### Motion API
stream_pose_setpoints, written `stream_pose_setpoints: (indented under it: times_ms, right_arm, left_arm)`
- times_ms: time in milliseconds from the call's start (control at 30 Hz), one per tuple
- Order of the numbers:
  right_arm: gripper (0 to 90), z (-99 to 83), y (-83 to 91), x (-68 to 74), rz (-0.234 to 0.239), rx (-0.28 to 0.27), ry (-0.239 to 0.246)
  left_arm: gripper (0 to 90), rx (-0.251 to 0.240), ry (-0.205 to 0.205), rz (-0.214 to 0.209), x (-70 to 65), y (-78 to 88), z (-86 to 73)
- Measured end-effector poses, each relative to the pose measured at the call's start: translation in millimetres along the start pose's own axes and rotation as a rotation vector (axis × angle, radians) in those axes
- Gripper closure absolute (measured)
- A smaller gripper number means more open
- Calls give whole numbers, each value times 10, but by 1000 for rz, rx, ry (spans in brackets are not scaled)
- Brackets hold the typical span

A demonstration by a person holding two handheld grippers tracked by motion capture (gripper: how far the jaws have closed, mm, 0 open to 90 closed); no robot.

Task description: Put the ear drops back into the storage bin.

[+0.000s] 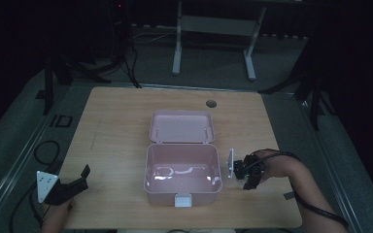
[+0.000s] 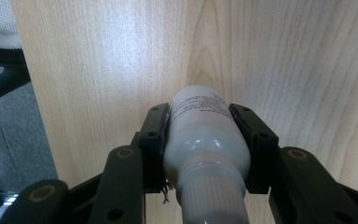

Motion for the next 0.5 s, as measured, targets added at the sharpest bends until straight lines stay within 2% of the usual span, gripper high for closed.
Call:
stream_pose_setpoints:
  times_ms: [333,500]
  right_arm:
    - [597,49,146,61,-8,2,-18]
    - [597,66,291,130,-15,-12,-14]
  left_arm:
    - [4,0,2,0,1,-1,1]
    - [4,0,2,-1,3,-1,0]
Point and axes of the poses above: each handheld gripper's, and its own axes: y roughly backward along the jaws, z roughly out of its top, x roughly to its left, the point moved 4 cm from there along -y, roughly forward along the jaws, and after that the axes turned 15 degrees about z, right-handed, at the moved point
